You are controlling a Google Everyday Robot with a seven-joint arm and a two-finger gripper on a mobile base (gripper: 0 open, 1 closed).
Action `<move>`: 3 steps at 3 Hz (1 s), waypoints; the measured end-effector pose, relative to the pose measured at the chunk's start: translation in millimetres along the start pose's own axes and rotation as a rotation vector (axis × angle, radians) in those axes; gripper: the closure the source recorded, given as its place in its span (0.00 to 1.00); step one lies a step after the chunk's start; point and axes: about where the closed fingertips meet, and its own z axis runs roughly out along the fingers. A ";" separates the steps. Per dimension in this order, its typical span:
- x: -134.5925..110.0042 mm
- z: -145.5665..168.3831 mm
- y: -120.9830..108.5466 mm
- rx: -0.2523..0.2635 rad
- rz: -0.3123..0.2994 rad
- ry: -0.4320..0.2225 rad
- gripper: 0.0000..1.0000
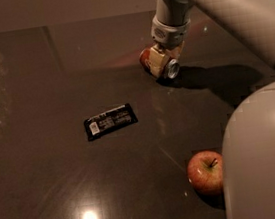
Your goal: Pick coke can
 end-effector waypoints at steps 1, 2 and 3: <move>-0.6 -23.9 11.7 0.019 -0.059 -0.041 0.94; -1.5 -47.6 23.9 0.028 -0.120 -0.083 1.00; 0.1 -76.8 42.5 0.020 -0.196 -0.132 1.00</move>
Offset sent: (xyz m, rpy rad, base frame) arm -0.0376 0.0197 0.0812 0.0275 -0.1469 0.1849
